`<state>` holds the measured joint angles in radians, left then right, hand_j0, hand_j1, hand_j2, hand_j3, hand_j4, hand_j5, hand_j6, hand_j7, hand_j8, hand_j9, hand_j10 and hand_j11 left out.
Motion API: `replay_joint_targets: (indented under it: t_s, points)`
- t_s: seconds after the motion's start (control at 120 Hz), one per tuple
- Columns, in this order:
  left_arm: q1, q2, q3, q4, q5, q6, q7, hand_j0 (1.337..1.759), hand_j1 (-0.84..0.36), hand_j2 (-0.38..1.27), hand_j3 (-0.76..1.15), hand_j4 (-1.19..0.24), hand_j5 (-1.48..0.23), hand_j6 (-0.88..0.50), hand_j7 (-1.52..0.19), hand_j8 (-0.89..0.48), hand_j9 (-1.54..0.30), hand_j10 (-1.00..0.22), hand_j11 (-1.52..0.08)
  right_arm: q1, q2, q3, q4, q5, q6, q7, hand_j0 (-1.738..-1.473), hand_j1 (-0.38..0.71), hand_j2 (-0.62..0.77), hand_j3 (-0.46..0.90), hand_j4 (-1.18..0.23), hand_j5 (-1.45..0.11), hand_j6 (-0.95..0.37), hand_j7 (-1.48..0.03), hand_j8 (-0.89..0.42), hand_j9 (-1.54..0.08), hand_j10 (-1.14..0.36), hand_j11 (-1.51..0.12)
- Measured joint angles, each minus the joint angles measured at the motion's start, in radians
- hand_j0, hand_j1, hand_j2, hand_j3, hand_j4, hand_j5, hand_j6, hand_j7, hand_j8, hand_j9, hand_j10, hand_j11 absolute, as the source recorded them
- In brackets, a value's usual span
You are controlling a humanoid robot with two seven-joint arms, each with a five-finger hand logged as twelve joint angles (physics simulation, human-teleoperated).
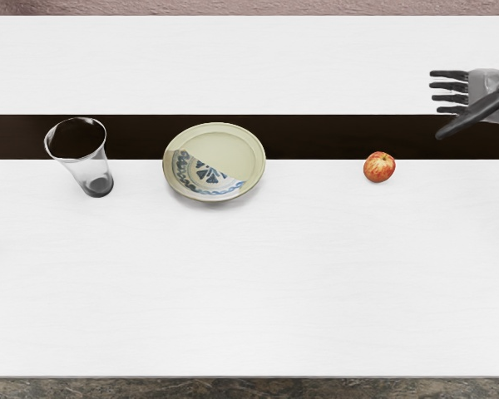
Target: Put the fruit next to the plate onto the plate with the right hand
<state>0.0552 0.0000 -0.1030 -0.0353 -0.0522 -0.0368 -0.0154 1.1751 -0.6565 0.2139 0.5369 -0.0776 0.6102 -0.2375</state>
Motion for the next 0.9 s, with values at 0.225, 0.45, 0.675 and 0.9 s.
replay_joint_targets:
  t_s: [0.225,0.45,0.675,0.9]
  points:
    - [0.0,0.0,-0.001,0.0,0.0,0.0,0.0,1.658,0.33,0.0,0.0,-0.01,-0.02,-0.01,-0.02,-0.01,-0.02,-0.01,-0.02,0.033,0.03,-0.002,0.022,-0.263,0.001,-0.047,-1.658,-0.35,0.0,0.0,0.0,-0.02,0.0,0.0,0.0,0.0,0.0,0.0]
    - [0.0,0.0,0.0,0.0,0.0,0.0,0.0,1.658,0.33,0.0,0.0,-0.01,-0.02,-0.01,-0.02,-0.01,-0.02,-0.01,-0.02,0.013,0.036,-0.007,0.395,-0.823,-0.287,-0.009,-1.658,-0.31,-0.01,0.0,-0.03,-0.05,-0.04,-0.04,-0.03,-0.04,-0.03,-0.04]
    - [0.0,0.0,0.0,0.0,0.0,0.0,0.0,1.658,0.33,0.0,0.0,-0.01,-0.02,-0.01,-0.02,-0.01,-0.02,-0.01,-0.02,-0.097,0.081,-0.015,0.459,-0.934,-0.527,-0.008,-1.658,-0.27,-0.01,0.0,-0.07,-0.09,-0.07,-0.09,-0.07,-0.09,-0.07,-0.09]
    - [0.0,0.0,0.0,0.0,0.0,0.0,0.0,1.658,0.33,0.0,0.0,-0.01,-0.02,-0.01,-0.02,-0.01,-0.02,-0.01,-0.02,-0.153,0.149,-0.014,0.46,-0.946,-0.658,-0.008,-1.658,-0.12,-0.04,0.0,-0.2,-0.25,-0.2,-0.25,-0.2,-0.25,-0.2,-0.25]
